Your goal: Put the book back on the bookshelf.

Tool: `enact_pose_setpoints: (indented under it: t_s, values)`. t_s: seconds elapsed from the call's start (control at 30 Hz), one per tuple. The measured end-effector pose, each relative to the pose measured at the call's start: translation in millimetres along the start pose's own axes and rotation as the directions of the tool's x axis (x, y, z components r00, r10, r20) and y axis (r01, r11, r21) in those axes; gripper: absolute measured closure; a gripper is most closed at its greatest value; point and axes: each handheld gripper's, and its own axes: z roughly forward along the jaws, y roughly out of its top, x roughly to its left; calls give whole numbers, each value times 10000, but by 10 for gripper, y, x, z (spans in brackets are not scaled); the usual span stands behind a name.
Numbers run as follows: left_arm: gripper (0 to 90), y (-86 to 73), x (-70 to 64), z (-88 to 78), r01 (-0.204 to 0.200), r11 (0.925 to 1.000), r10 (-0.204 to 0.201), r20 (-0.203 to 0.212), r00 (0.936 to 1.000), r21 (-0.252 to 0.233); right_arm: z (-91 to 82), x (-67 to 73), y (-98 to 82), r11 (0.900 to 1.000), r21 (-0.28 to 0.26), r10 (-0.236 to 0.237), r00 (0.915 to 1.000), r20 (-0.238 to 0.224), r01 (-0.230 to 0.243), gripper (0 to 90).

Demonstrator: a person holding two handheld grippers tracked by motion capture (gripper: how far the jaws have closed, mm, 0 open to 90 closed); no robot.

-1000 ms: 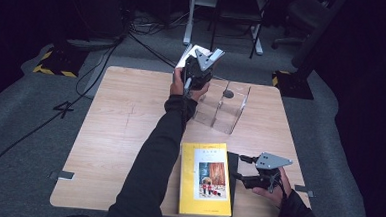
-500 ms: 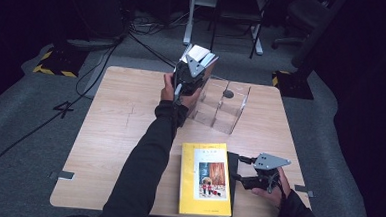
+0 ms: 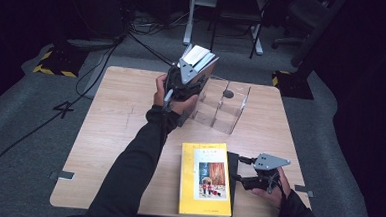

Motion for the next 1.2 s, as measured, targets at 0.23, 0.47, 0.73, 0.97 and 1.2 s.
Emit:
enact_pose_setpoints:
  t_s: [0.23,0.47,0.73,0.97,1.2]
  values:
    - [397,-228,69,-472,-227,9981,253,452,9987,-579,3,0,-1,10000,18,22,10000,-18,-22,334]
    - [433,-769,50,-624,104,9999,-97,1146,9934,-54,22,19,-1,9999,113,12,10000,-54,-12,334]
    - [570,-1468,-60,-328,161,9784,-555,1867,9808,2061,52,28,-14,9997,236,-23,10000,-65,24,334]
    - [698,-1719,-71,-32,673,9596,-1221,1887,9744,2731,60,24,-21,9996,276,-18,9999,-111,21,334]
    - [763,-1718,-130,209,538,9533,-1041,1562,9822,2971,52,14,-31,9997,258,39,10000,-75,-37,334]
